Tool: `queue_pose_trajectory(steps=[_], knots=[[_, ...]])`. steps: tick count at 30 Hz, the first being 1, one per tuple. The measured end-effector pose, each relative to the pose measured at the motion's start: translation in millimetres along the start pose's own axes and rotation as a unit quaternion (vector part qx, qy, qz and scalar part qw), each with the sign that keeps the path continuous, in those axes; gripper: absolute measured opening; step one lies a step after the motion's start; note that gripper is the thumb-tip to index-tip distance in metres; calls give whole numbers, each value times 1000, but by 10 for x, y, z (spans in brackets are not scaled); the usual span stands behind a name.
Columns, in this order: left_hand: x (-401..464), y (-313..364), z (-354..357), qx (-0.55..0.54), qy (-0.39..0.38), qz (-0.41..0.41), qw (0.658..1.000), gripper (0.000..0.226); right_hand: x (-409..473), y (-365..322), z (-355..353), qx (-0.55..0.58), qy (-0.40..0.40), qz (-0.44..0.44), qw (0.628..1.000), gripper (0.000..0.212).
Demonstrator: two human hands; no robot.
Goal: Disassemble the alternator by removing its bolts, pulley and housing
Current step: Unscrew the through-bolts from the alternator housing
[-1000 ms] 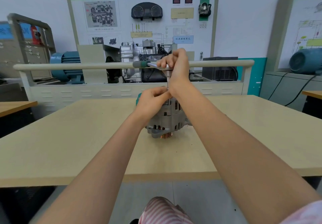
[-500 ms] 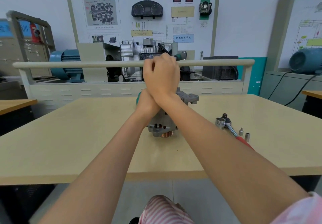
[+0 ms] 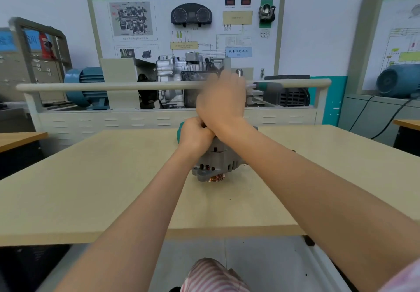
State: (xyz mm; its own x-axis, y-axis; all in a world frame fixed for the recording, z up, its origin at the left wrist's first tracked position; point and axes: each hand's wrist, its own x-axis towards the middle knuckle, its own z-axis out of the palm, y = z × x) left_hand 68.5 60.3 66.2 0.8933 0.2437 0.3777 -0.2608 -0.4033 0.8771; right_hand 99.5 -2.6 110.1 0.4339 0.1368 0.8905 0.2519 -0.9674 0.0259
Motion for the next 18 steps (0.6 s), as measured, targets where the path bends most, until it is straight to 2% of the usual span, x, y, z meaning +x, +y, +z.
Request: queue_pose_trajectory(steps=[4,9,14,18], knots=[[-28,10,17,-16,-6,24,1000,26,52,89,-56,-78,-40,-52,995,23],[-36,-13,21,-46,-40,66,996,13,179,307,-173,-49,-102,-160,981,12],[13,-116,-27,-35,-62,82,994,30,179,399,-154,5,-88,-146,985,6],[41,-113,-58,-28,-63,80,994,18,259,447,-194,10,-40,-101,994,20]])
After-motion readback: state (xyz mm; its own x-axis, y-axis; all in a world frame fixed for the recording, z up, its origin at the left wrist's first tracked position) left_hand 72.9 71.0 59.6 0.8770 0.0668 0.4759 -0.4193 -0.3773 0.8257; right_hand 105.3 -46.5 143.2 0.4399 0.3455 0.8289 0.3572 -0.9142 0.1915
